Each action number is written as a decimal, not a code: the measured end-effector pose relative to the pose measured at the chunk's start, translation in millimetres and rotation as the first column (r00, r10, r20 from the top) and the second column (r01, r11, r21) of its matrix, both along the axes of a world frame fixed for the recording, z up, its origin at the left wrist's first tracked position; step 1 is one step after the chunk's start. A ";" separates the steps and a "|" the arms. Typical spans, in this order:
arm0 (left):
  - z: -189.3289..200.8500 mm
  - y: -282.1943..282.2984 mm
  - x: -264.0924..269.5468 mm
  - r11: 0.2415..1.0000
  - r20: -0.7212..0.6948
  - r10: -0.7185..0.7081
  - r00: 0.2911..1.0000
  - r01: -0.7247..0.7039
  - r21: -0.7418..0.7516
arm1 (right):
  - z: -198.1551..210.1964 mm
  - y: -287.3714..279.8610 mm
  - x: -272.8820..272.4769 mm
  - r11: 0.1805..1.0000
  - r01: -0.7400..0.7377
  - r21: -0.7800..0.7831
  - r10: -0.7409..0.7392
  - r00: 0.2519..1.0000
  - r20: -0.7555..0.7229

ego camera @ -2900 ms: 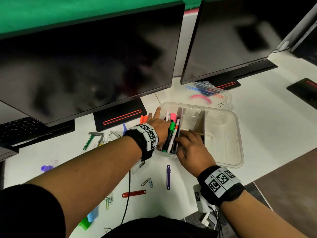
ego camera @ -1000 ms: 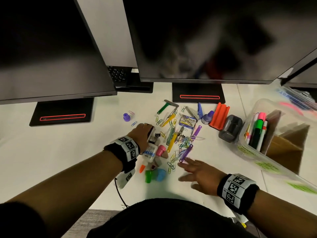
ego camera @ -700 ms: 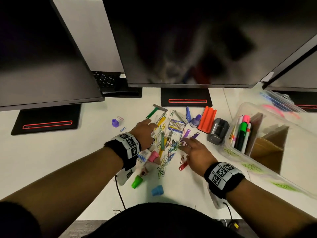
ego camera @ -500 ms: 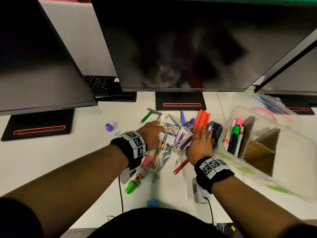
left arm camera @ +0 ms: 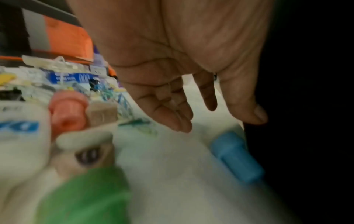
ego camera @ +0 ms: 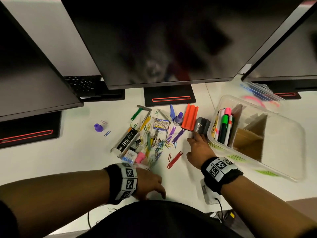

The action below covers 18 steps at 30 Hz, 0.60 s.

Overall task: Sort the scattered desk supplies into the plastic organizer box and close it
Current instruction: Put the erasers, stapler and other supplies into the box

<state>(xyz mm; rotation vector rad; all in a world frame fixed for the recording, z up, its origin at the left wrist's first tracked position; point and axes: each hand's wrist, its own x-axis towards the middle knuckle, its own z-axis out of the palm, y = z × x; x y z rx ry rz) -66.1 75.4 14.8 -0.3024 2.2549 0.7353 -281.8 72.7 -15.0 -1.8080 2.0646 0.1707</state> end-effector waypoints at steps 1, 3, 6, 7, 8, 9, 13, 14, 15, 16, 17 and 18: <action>-5.9 2.1 4.6 1.000 -0.010 -0.007 1.000 0.007 0.008 | 0.1 1.1 -0.7 1.000 -0.005 -0.005 0.005 1.000 0.003; -16.8 5.5 10.5 1.000 0.003 -0.008 1.000 0.008 0.028 | 0.0 2.4 -1.4 1.000 -0.010 -0.011 0.010 1.000 0.013; -29.7 10.7 10.6 0.991 0.004 -0.133 0.991 0.133 -0.028 | 0.1 2.5 -1.5 1.000 -0.015 -0.007 0.015 1.000 0.015; -35.3 11.0 10.2 0.978 -0.041 -0.206 0.978 0.204 -0.049 | -0.6 1.5 -1.9 1.000 -0.015 -0.008 0.015 1.000 0.016; -37.0 10.3 9.6 0.962 -0.079 -0.267 0.960 0.262 -0.071 | -0.6 0.8 -2.1 1.000 -0.017 -0.008 0.017 1.000 0.015; -37.0 9.4 9.2 0.957 -0.097 -0.286 0.953 0.278 -0.088 | -0.8 0.1 -1.8 1.000 -0.017 -0.007 0.017 1.000 0.014; -27.7 -0.2 8.7 0.994 -0.089 -0.096 0.991 0.091 -0.062 | -0.4 -3.0 1.4 1.000 -0.002 0.005 0.002 1.000 0.012; -25.5 -4.4 9.8 0.996 -0.117 -0.056 0.992 0.048 -0.072 | -0.3 -3.6 2.7 1.000 -0.009 0.007 0.008 1.000 0.011; -25.2 -10.1 10.4 0.996 -0.138 -0.007 0.990 -0.004 -0.084 | -0.5 -3.9 4.0 1.000 -0.022 0.011 0.022 1.000 0.014; -23.6 -16.5 8.8 0.994 -0.160 0.050 0.986 -0.065 -0.093 | 0.3 -2.8 5.7 0.999 -0.045 0.016 0.045 0.999 0.017; -23.3 -23.7 7.0 0.989 -0.202 0.069 0.977 -0.093 -0.116 | 0.3 -1.3 7.3 0.997 -0.073 0.023 0.072 0.997 0.021; -19.8 -30.4 3.1 0.983 -0.248 0.097 0.964 -0.132 -0.129 | -0.1 1.4 9.0 0.994 -0.103 0.033 0.102 0.994 0.026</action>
